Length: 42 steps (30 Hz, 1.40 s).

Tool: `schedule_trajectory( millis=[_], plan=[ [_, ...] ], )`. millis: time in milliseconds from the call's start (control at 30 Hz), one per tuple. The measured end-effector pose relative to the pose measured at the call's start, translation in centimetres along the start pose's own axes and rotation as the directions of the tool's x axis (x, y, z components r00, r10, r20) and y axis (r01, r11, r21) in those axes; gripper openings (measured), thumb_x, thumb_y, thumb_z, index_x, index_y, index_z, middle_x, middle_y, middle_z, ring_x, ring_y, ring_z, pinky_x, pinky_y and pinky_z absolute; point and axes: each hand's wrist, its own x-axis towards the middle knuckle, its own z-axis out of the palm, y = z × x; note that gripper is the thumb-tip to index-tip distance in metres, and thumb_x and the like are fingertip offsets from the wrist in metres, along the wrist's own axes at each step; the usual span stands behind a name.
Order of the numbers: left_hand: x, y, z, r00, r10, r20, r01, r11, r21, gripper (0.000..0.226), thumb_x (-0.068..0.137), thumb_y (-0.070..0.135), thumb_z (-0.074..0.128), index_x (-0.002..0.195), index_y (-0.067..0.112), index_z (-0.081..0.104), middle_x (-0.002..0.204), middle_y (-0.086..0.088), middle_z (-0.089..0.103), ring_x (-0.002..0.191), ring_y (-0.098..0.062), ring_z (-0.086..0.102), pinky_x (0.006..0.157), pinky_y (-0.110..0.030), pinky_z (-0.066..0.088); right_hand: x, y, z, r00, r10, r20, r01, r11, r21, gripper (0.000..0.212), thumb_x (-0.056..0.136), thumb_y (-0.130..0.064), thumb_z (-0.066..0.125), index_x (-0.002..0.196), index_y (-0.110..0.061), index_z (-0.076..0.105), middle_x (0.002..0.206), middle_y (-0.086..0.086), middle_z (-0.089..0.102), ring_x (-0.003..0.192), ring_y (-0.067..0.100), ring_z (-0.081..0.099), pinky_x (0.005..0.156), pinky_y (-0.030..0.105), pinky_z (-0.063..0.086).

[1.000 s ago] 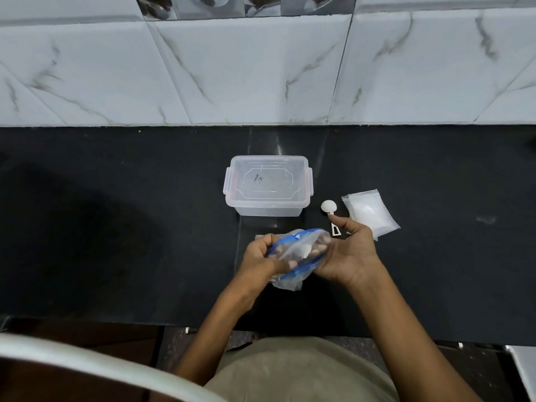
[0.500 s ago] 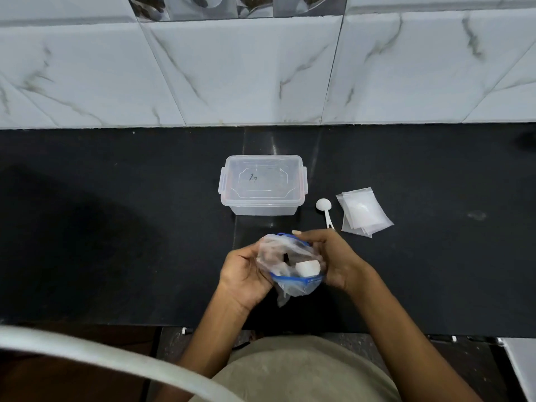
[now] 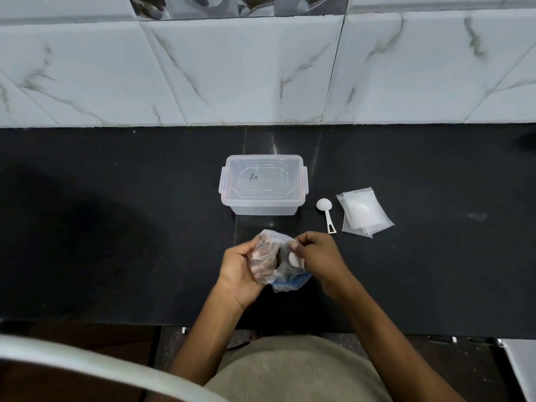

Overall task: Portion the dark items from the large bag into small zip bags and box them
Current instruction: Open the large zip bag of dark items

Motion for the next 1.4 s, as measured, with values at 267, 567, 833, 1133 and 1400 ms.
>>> schedule_trajectory(
  millis=[267, 567, 833, 1133, 1400],
  plan=[
    [1.9, -1.4, -1.2, 0.977, 0.04, -0.209, -0.008, 0.988, 0.153, 0.024, 0.089, 0.015, 0.052, 0.091, 0.002, 0.073, 0.079, -0.016, 0.071, 0.069, -0.029, 0.067, 0.068, -0.035, 0.055, -0.7, -0.6, -0.8, 0.832, 0.401, 0.383, -0.555, 0.616, 0.56, 0.04, 0.089, -0.004, 0.035, 0.087, 0.005, 0.074, 0.075, 0.019, 0.071, 0.07, 0.037, 0.067, 0.079, 0.05, 0.051],
    [2.2, -1.6, -1.6, 0.858, 0.488, 0.163, -0.386, 0.4, 0.831, 0.042, 0.07, 0.009, 0.061, 0.111, 0.02, 0.064, 0.109, -0.001, 0.064, 0.098, -0.014, 0.062, 0.086, -0.029, 0.054, 0.6, 0.5, -0.9, 0.9, 0.384, 0.207, -0.42, 0.891, 0.17, 0.022, 0.072, -0.026, 0.053, 0.085, -0.011, 0.062, 0.082, 0.013, 0.058, 0.075, 0.027, 0.054, 0.066, 0.033, 0.042],
    [3.1, -1.9, -1.1, 0.84, 0.484, 0.245, -0.175, -0.186, 0.967, 0.013, 0.073, 0.023, 0.069, 0.083, 0.027, 0.062, 0.086, 0.008, 0.064, 0.078, -0.013, 0.064, 0.069, -0.039, 0.059, 1.6, 1.7, -1.2, 0.952, 0.17, 0.256, -0.186, 0.982, 0.04, 0.03, 0.077, -0.001, 0.064, 0.106, -0.007, 0.064, 0.095, 0.012, 0.066, 0.087, 0.022, 0.063, 0.072, 0.032, 0.052],
    [2.6, -2.1, -0.6, 0.727, 0.672, -0.143, -0.057, 0.266, 0.962, 0.014, 0.081, 0.007, 0.053, 0.076, 0.015, 0.064, 0.078, 0.001, 0.066, 0.07, -0.01, 0.059, 0.053, -0.02, 0.039, 0.4, 3.4, -0.8, 0.916, -0.393, -0.081, 0.209, 0.639, -0.74, 0.073, 0.065, -0.063, 0.071, 0.123, -0.026, 0.048, 0.117, -0.002, 0.045, 0.107, 0.019, 0.045, 0.087, 0.039, 0.045],
    [2.4, -2.5, -0.4, 0.784, 0.608, -0.126, -0.015, 0.221, 0.975, 0.009, 0.083, 0.024, 0.056, 0.092, 0.023, 0.056, 0.098, 0.005, 0.06, 0.088, -0.015, 0.06, 0.073, -0.034, 0.05, -0.2, 5.6, -0.4, 0.899, -0.394, -0.19, 0.217, 0.779, -0.588, 0.017, 0.083, -0.017, 0.066, 0.099, -0.016, 0.063, 0.099, 0.001, 0.057, 0.091, 0.023, 0.056, 0.069, 0.033, 0.043]
  ],
)
